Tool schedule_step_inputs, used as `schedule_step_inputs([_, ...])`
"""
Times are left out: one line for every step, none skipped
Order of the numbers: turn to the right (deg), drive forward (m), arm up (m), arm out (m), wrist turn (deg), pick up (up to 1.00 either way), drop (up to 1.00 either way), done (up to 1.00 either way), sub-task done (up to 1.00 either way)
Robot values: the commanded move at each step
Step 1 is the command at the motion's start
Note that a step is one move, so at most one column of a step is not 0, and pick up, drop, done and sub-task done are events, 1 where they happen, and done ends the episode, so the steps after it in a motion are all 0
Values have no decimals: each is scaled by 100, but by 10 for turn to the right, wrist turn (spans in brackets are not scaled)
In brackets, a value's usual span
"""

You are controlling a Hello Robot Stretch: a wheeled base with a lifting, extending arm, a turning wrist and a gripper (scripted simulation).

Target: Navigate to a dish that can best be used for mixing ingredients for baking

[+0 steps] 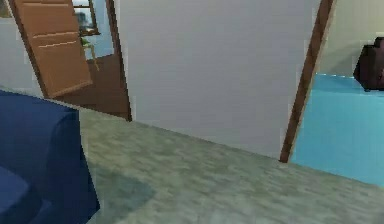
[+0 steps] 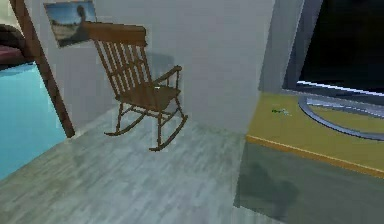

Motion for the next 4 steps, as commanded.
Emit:
schedule_step_inputs([0, 100, 0, 0, 0, 0, 0, 0, 0])
schedule_step_inputs([120, 0, 0, 0, 0, 0, 0, 0, 0])
schedule_step_inputs([0, 10, 0, 0, 0, 0, 0, 0, 0])
schedule_step_inputs([-390, 0, 0, 0, 0, 0, 0, 0, 0])
